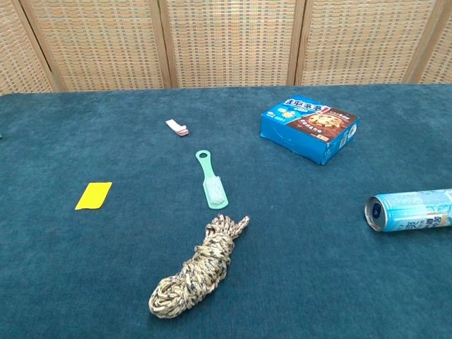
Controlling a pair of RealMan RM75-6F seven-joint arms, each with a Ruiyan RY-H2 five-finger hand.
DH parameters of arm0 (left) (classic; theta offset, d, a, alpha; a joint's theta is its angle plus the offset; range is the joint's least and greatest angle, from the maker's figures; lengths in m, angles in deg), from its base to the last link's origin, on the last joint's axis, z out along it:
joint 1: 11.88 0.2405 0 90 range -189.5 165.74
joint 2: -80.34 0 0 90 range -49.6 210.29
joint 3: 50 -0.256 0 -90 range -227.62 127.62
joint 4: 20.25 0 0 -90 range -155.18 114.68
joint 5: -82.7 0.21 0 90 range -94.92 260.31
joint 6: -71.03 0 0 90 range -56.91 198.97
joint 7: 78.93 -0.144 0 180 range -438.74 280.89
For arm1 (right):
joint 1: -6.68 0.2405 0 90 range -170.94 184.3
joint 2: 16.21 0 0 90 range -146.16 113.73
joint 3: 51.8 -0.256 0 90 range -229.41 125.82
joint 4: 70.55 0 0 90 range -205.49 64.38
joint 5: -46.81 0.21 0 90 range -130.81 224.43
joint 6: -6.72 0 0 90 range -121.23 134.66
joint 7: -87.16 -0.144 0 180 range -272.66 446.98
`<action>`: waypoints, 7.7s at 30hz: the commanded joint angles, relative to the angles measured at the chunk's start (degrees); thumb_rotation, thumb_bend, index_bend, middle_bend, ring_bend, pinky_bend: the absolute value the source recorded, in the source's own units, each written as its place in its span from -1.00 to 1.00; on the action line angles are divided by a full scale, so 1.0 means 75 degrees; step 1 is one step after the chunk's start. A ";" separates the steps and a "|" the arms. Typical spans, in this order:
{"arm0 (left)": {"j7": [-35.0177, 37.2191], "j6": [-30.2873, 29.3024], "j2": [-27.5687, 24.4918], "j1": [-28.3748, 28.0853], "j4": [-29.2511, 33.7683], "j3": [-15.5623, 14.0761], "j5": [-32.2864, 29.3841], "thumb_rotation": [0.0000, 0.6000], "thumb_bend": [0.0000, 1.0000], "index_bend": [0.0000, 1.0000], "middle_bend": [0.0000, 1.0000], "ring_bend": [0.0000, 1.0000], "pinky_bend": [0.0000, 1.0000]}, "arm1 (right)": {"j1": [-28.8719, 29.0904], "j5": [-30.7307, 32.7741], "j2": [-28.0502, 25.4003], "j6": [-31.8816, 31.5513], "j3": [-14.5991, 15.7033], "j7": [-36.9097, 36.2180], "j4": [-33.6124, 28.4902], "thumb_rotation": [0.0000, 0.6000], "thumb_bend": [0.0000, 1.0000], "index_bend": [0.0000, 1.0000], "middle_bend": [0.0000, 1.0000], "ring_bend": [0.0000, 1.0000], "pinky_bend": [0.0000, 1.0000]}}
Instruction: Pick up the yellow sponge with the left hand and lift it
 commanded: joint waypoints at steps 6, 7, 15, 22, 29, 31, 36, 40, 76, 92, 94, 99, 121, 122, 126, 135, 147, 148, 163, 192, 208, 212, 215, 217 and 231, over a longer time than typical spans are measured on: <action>0.0089 0.0047 0.0029 -0.0002 -0.0129 0.0105 -0.0116 1.00 -0.62 -1.00 -1.00 -1.00 -1.00 | -0.0018 -0.0034 -0.0020 -0.0047 0.0007 -0.0011 -0.0044 1.00 -1.00 -1.00 -1.00 -1.00 -1.00; 0.0116 0.0053 0.0033 -0.0002 -0.0136 0.0113 -0.0120 1.00 -0.62 -1.00 -1.00 -1.00 -1.00 | -0.0020 -0.0031 -0.0025 -0.0053 0.0003 -0.0017 -0.0049 1.00 -1.00 -1.00 -1.00 -1.00 -1.00; 0.0117 0.0142 0.0117 -0.0030 -0.0228 0.0147 -0.0172 1.00 -0.62 -1.00 -1.00 -1.00 -1.00 | 0.0001 0.0053 -0.0017 0.0018 -0.0018 0.0009 -0.0034 1.00 -1.00 -1.00 -1.00 -1.00 -1.00; 0.0058 0.0184 0.0209 -0.0050 -0.0274 0.0173 -0.0209 1.00 -0.62 -1.00 -1.00 -1.00 -1.00 | -0.0003 0.0080 -0.0031 0.0024 -0.0025 -0.0020 -0.0030 1.00 -1.00 -1.00 -1.00 -1.00 -1.00; 0.0034 0.0334 0.0292 -0.0129 -0.0278 0.0242 -0.0334 1.00 -0.62 -1.00 -1.00 -1.00 -1.00 | -0.0005 0.0095 -0.0058 0.0036 -0.0024 -0.0076 -0.0041 1.00 -1.00 -1.00 -1.00 -1.00 -1.00; 0.0026 0.0438 0.0358 -0.0197 -0.0278 0.0312 -0.0439 1.00 -0.62 -1.00 -1.00 -1.00 -1.00 | 0.0000 0.0105 -0.0062 0.0058 -0.0020 -0.0061 -0.0057 1.00 -1.00 -1.00 -1.00 -1.00 -1.00; -0.0353 0.1148 0.0719 -0.0719 -0.0513 0.0644 -0.0968 1.00 -0.62 -1.00 -1.00 -1.00 -1.00 | -0.0010 0.0110 -0.0077 0.0036 -0.0028 -0.0070 -0.0086 1.00 -1.00 -1.00 -1.00 -1.00 -1.00; -0.0628 0.1625 0.1136 -0.1150 -0.0881 0.0870 -0.1314 1.00 -0.62 -1.00 -1.00 -1.00 -1.00 | -0.0012 0.0125 -0.0098 0.0033 -0.0039 -0.0126 -0.0080 1.00 -1.00 -1.00 -1.00 -1.00 -1.00; -0.0864 0.2467 0.3807 -0.2516 -0.4107 0.1112 -0.1873 1.00 -0.59 -1.00 -1.00 -1.00 -1.00 | 0.0037 0.0297 -0.0234 0.0177 -0.0115 -0.0634 0.0037 1.00 -1.00 -1.00 -1.00 -1.00 -1.00; -0.1112 0.2559 0.4182 -0.2832 -0.4702 0.1209 -0.1975 1.00 -0.52 -1.00 -1.00 -1.00 -1.00 | 0.0033 0.0322 -0.0251 0.0180 -0.0124 -0.0724 0.0072 1.00 -1.00 -1.00 -1.00 -1.00 -1.00; -0.1156 0.2558 0.4224 -0.2882 -0.4797 0.1243 -0.1990 1.00 -0.49 -1.00 -1.00 -1.00 -1.00 | 0.0032 0.0335 -0.0249 0.0182 -0.0129 -0.0720 0.0075 1.00 -1.00 -1.00 -1.00 -1.00 -1.00; -0.1163 0.2544 0.4263 -0.2979 -0.4889 0.1360 -0.2057 1.00 -0.27 -1.00 -1.00 -1.00 -1.00 | 0.0036 0.0350 -0.0250 0.0202 -0.0126 -0.0719 0.0078 1.00 -1.00 -1.00 -1.00 -1.00 -1.00; -0.0608 0.2440 0.3575 -0.2640 -0.3613 0.0914 -0.1853 1.00 -0.21 -0.99 -1.00 -1.00 -1.00 | 0.0011 0.0309 -0.0247 0.0154 -0.0106 -0.0615 0.0023 1.00 -1.00 -1.00 -1.00 -1.00 -1.00; -0.0625 0.2403 0.3526 -0.2620 -0.3525 0.0893 -0.1831 1.00 -0.23 -0.99 -1.00 -1.00 -1.00 | 0.0013 0.0314 -0.0248 0.0160 -0.0107 -0.0615 0.0023 1.00 -1.00 -1.00 -1.00 -1.00 -1.00; -0.0683 0.2261 0.3323 -0.2542 -0.3193 0.0804 -0.1725 1.00 -0.27 -0.94 -1.00 -1.00 -1.00 | 0.0012 0.0297 -0.0244 0.0153 -0.0102 -0.0603 0.0020 1.00 -1.00 -1.00 -1.00 -1.00 -1.00; -0.1111 0.2234 0.3099 -0.2449 -0.2986 0.0662 -0.1854 1.00 -0.27 -0.92 -1.00 -1.00 -1.00 | -0.0009 0.0266 -0.0260 0.0116 -0.0089 -0.0600 -0.0014 1.00 -1.00 -1.00 -1.00 -1.00 -1.00; -0.1044 0.2160 0.3630 -0.2506 -0.3882 0.0759 -0.1905 1.00 -0.40 -0.24 -1.00 -1.00 -1.00 | -0.0010 0.0281 -0.0255 0.0114 -0.0103 -0.0634 0.0013 1.00 -1.00 -1.00 -1.00 -1.00 -1.00; -0.1036 0.2153 0.3649 -0.2506 -0.3917 0.0757 -0.1894 1.00 -0.40 -0.24 -1.00 -1.00 -1.00 | -0.0011 0.0279 -0.0255 0.0112 -0.0103 -0.0634 0.0014 1.00 -1.00 -1.00 -1.00 -1.00 -1.00; -0.0840 0.2178 0.4068 -0.2526 -0.4561 0.0742 -0.1741 1.00 -0.40 -0.21 -1.00 -1.00 -1.00 | -0.0016 0.0291 -0.0256 0.0117 -0.0104 -0.0646 0.0017 1.00 -1.00 -1.00 -1.00 -1.00 -1.00; -0.0648 0.2531 0.4381 -0.2671 -0.5062 0.0884 -0.1783 1.00 -0.18 -0.02 -1.00 -1.00 -1.00 | -0.0013 0.0264 -0.0260 0.0146 -0.0074 -0.0596 -0.0010 1.00 -1.00 -1.00 -1.00 -1.00 -1.00; -0.0588 0.2530 0.4353 -0.2634 -0.5037 0.0876 -0.1751 1.00 -0.07 0.06 -1.00 -1.00 -1.00 | -0.0026 0.0257 -0.0265 0.0130 -0.0068 -0.0572 -0.0029 1.00 -1.00 -1.00 -1.00 -1.00 -1.00; -0.0576 0.2535 0.4343 -0.2629 -0.5036 0.0876 -0.1746 1.00 -0.07 0.06 -1.00 -1.00 -1.00 | -0.0028 0.0252 -0.0265 0.0122 -0.0069 -0.0578 -0.0028 1.00 -1.00 -1.00 -1.00 -1.00 -1.00; -0.0576 0.2536 0.4334 -0.2637 -0.5035 0.0880 -0.1730 1.00 -0.06 0.06 -1.00 -1.00 -1.00 | -0.0027 0.0245 -0.0264 0.0124 -0.0066 -0.0569 -0.0027 1.00 -1.00 -1.00 -1.00 -1.00 -1.00; -0.0571 0.2538 0.4333 -0.2644 -0.5034 0.0891 -0.1729 1.00 -0.06 0.06 -1.00 -1.00 -1.00 | -0.0027 0.0241 -0.0266 0.0128 -0.0062 -0.0562 -0.0026 1.00 -1.00 -1.00 -1.00 -1.00 -1.00; -0.0451 0.2468 0.4356 -0.2651 -0.4997 0.0864 -0.1595 1.00 -0.05 0.16 -1.00 -1.00 -1.00 | -0.0030 0.0250 -0.0268 0.0129 -0.0062 -0.0560 -0.0034 1.00 -1.00 -1.00 -1.00 -1.00 -1.00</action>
